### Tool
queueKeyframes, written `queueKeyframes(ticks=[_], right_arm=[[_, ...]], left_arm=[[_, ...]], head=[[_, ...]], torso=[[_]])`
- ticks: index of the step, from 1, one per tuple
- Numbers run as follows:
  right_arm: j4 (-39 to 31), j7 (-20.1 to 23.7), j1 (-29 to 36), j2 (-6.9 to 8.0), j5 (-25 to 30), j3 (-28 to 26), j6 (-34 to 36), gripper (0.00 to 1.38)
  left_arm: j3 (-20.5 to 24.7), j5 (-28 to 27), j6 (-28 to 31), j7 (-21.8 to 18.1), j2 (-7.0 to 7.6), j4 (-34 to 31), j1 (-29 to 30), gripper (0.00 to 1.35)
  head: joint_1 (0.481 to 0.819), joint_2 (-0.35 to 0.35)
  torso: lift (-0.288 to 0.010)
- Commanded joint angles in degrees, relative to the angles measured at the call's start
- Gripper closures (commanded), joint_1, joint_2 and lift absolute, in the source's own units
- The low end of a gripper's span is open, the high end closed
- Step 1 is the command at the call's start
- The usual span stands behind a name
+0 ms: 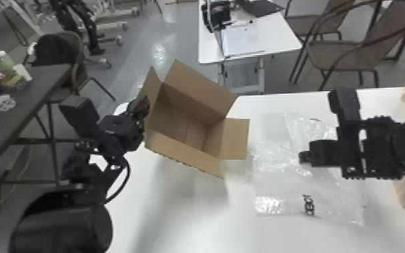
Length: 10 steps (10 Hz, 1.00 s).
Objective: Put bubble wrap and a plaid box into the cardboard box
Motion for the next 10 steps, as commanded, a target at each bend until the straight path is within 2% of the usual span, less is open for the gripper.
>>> queueKeyframes(ticks=[1, 3, 5, 7, 8, 9, 10], right_arm=[[-7.55, 0.00, 2.11, -0.72, -1.49, -3.56, 1.96, 1.27], [-16.08, -0.09, 3.87, -2.04, -3.60, -7.60, 5.30, 1.27], [-20.03, -0.61, 3.52, -2.92, -7.55, -8.92, 5.74, 1.27], [-19.42, -0.61, 1.94, -4.15, -13.88, -8.04, 3.72, 1.27], [-18.89, -0.53, 0.80, -5.47, -15.81, -6.46, 2.05, 1.27], [-17.48, 2.55, 0.18, -6.87, -16.16, -4.35, -1.64, 1.27], [-15.46, 5.63, -0.26, -7.31, -15.81, -2.50, -4.54, 1.27]], left_arm=[[0.40, 0.09, -0.43, 0.00, -0.35, -0.02, 0.29, 1.22], [0.75, 0.35, -0.69, 0.00, -0.53, -0.02, 0.55, 1.22], [0.58, 0.26, -0.60, 0.00, -0.53, -0.02, 0.55, 1.22], [-0.12, 0.00, -0.34, 0.00, -0.53, 0.42, -0.06, 1.22], [-0.21, -0.09, -0.34, 0.00, -0.53, 0.59, 0.03, 1.22], [-0.21, -0.27, -0.34, 0.00, -0.62, 0.68, 0.11, 1.22], [-0.21, -0.35, -0.34, 0.00, -0.79, 0.85, 0.20, 1.22]], head=[[0.695, 0.216], [0.694, 0.199], [0.674, 0.176], [0.648, 0.179], [0.642, 0.183], [0.630, 0.193], [0.620, 0.207]], torso=[[-0.109], [-0.109], [-0.109], [-0.109], [-0.109], [-0.109], [-0.109]])
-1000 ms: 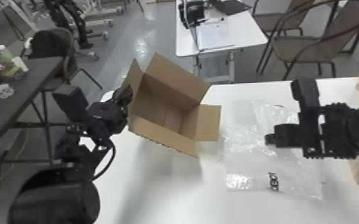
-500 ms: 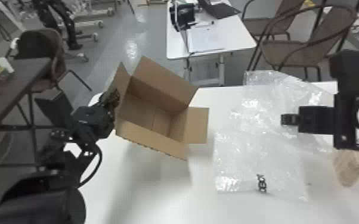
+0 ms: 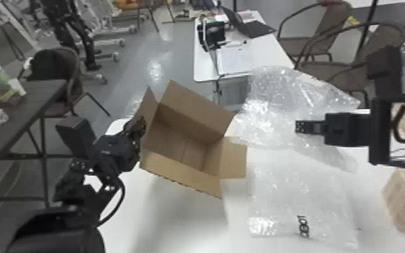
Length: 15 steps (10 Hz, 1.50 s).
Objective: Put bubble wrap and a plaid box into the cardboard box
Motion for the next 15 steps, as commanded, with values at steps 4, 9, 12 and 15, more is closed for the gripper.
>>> queueKeyframes(ticks=[4, 9, 12, 15], right_arm=[[13.85, 25.84, -5.14, 1.46, 13.66, 8.85, -10.44, 1.27], [34.51, 44.65, -11.12, 5.15, 23.94, 17.63, -24.50, 1.27], [44.00, 46.49, -14.98, 7.09, 23.68, 21.33, -30.83, 1.27], [54.81, 48.25, -16.92, 8.49, 22.10, 23.26, -36.81, 1.27]], left_arm=[[-0.53, -0.39, 0.09, 0.00, -0.30, 0.46, -0.16, 1.22], [-1.15, -0.39, 0.09, 0.00, -0.30, 0.73, -0.16, 1.22], [-1.85, -0.92, 0.00, 0.00, -0.21, 0.90, -0.78, 1.22], [-2.11, -1.01, -0.35, 0.00, -0.13, 1.25, -1.04, 1.22]], head=[[0.609, 0.271], [0.630, 0.320], [0.634, 0.345], [0.642, 0.350]], torso=[[-0.109], [-0.109], [-0.109], [-0.109]])
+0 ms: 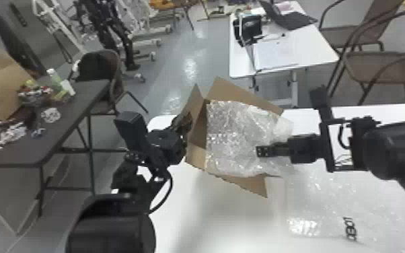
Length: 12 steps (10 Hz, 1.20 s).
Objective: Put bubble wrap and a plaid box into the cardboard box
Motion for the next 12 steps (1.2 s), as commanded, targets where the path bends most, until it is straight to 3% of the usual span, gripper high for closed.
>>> queueKeyframes(ticks=[1, 3, 7, 8, 9, 10, 11, 12], right_arm=[[5.69, 0.99, -1.68, 0.66, 0.20, 1.20, -4.70, 1.27], [12.46, 3.37, -4.31, 0.88, 0.29, 1.99, -11.55, 1.27], [15.80, 5.30, -5.90, 0.88, -4.55, 4.80, -14.63, 1.27], [15.62, 5.65, -6.07, 0.88, -5.95, 5.42, -14.45, 0.92], [14.83, 5.91, -5.90, 0.88, -6.39, 5.50, -13.93, 0.19], [13.43, 6.44, -5.90, 0.88, -5.51, 5.50, -13.31, 0.00], [11.58, 6.71, -5.55, 0.88, -5.95, 5.42, -12.70, 0.09], [8.68, 6.71, -5.11, 0.88, -5.34, 5.24, -10.94, 0.33]], left_arm=[[-0.03, 0.00, -0.07, 0.00, 0.01, 0.11, -0.10, 1.22], [-1.08, 0.00, -0.15, 0.00, 0.10, 1.08, -1.07, 1.22], [-1.61, -0.18, -0.15, 0.00, 0.19, 1.60, -1.51, 1.22], [-1.61, -0.18, -0.15, 0.00, 0.19, 1.60, -1.51, 1.22], [-1.52, -0.18, -0.24, 0.00, 0.19, 1.60, -1.51, 1.22], [-1.35, 0.00, -0.33, 0.00, 0.28, 1.60, -1.33, 1.22], [-1.17, 0.09, -0.42, 0.00, 0.28, 1.51, -1.15, 1.22], [-1.17, 0.09, -0.42, 0.00, 0.28, 1.51, -1.07, 1.22]], head=[[0.649, 0.350], [0.652, 0.350], [0.643, 0.335], [0.643, 0.337], [0.642, 0.344], [0.639, 0.350], [0.637, 0.350], [0.634, 0.350]], torso=[[-0.109], [-0.109], [-0.109], [-0.109], [-0.109], [-0.109], [-0.109], [-0.109]])
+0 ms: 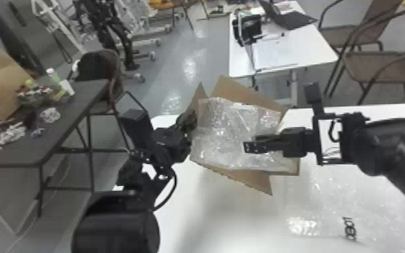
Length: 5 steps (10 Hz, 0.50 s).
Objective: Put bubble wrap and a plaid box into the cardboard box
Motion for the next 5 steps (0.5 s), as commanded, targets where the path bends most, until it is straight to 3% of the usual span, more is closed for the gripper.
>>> queueKeyframes(ticks=[1, 3, 5], right_arm=[[-3.62, 0.00, 0.78, 0.05, 0.47, -0.62, 1.88, 0.50], [-9.33, -0.35, 2.98, 0.00, 2.05, -4.40, 6.19, 0.49], [-14.78, -1.50, 5.00, -0.97, 3.20, -7.39, 10.76, 0.49]], left_arm=[[0.11, 0.11, -0.08, 0.00, 0.00, -0.04, 0.23, 1.22], [0.19, 0.03, -0.17, 0.00, 0.00, -0.13, 0.50, 1.22], [0.19, 0.03, -0.26, 0.00, 0.00, -0.13, 0.67, 1.22]], head=[[0.630, 0.350], [0.624, 0.350], [0.615, 0.350]], torso=[[-0.109], [-0.109], [-0.109]])
